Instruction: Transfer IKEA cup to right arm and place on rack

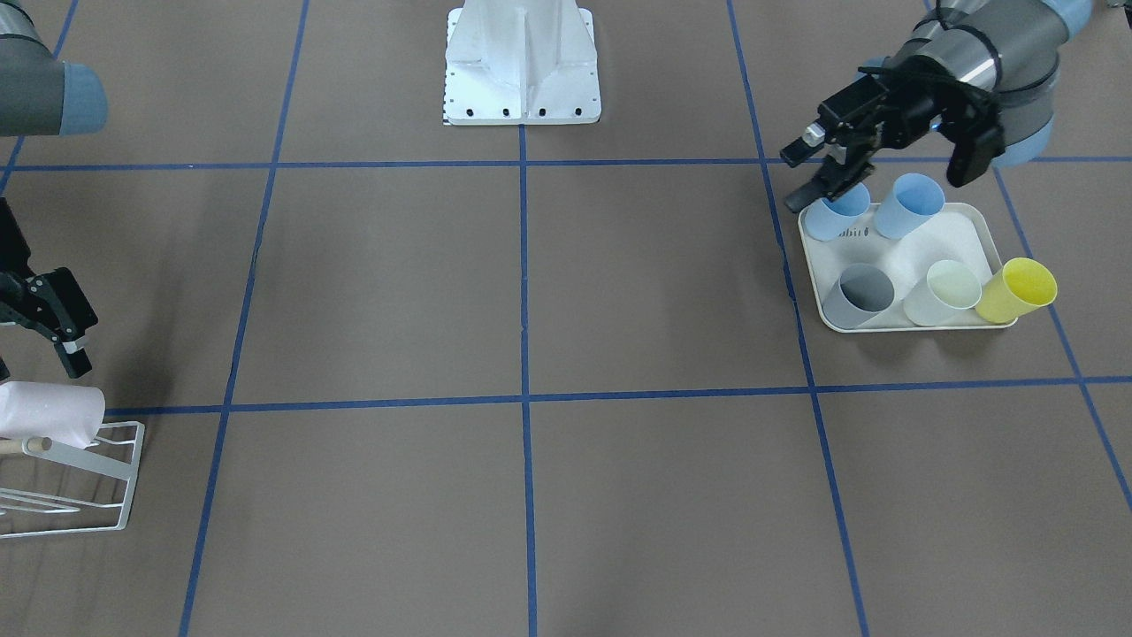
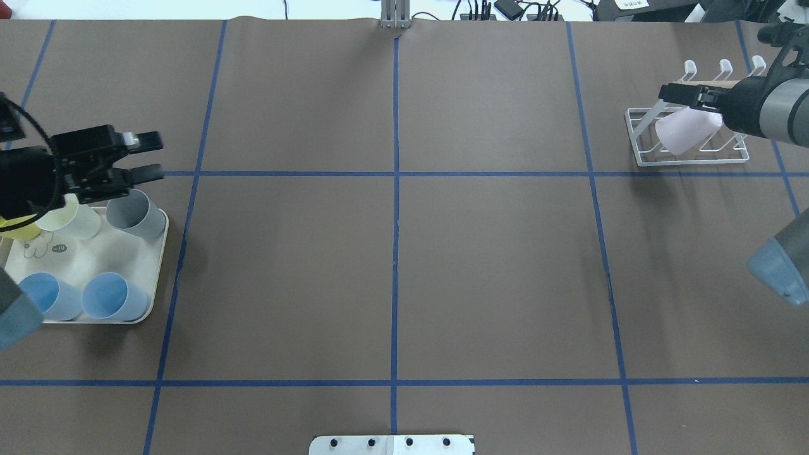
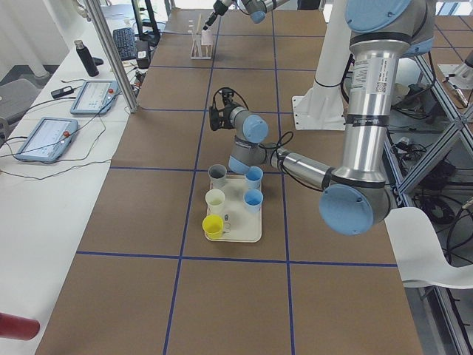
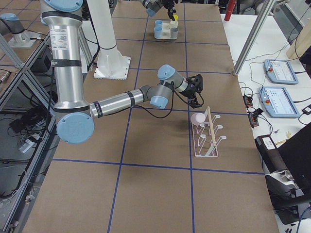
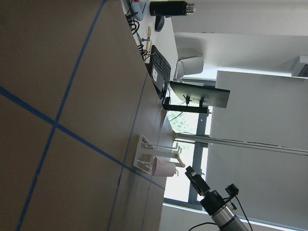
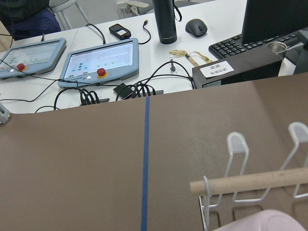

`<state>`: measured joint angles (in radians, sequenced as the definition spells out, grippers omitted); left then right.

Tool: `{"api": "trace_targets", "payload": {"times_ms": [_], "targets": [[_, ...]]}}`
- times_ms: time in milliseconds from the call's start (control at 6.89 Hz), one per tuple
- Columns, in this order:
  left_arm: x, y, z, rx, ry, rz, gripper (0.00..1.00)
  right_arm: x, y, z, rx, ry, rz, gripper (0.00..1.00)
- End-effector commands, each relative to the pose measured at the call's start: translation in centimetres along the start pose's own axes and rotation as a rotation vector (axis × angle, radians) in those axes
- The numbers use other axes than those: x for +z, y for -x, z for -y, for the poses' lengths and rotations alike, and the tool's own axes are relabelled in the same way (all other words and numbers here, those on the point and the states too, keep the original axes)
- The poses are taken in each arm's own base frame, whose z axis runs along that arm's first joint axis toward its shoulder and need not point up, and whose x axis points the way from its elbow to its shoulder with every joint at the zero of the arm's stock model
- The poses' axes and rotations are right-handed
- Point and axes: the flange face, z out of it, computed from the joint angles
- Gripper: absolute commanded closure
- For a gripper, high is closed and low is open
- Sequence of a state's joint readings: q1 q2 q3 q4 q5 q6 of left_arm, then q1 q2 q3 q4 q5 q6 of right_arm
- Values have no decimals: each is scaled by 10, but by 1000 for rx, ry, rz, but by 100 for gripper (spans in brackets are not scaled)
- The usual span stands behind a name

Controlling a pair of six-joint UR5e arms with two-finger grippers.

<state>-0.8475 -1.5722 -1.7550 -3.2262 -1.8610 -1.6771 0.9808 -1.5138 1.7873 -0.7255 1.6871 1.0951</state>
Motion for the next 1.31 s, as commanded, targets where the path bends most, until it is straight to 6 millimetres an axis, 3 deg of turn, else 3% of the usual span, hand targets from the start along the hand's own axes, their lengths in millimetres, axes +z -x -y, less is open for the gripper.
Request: {"api": "trace_targets", "payload": {"times_ms": [0, 145, 290, 436, 581, 726, 871, 1017, 1162], "targets": [[-88, 69, 40, 488, -84, 324, 0, 2, 13, -16, 9, 22, 18, 0], [-130, 107, 60, 716, -65, 506, 0, 5, 17, -22, 2, 33, 23, 0], [-156, 138, 67, 793, -8, 624, 0, 6, 21, -28, -3, 43, 29, 0], [-151, 167, 79, 700, 72, 789, 0, 6, 26, -33, -9, 55, 39, 0], [-135, 180, 93, 711, 166, 900, 0, -1, 39, -36, -17, 60, 68, 0], [-145, 202, 103, 744, 225, 946, 0, -1, 44, -41, -23, 61, 74, 0], [-151, 225, 100, 640, 352, 878, 0, 0, 46, -41, -24, 62, 76, 0], [-166, 225, 105, 585, 368, 847, 0, -2, 47, -39, -24, 50, 77, 0], [-167, 233, 105, 546, 384, 869, 1, -6, 49, -37, -24, 42, 82, 0]]}}
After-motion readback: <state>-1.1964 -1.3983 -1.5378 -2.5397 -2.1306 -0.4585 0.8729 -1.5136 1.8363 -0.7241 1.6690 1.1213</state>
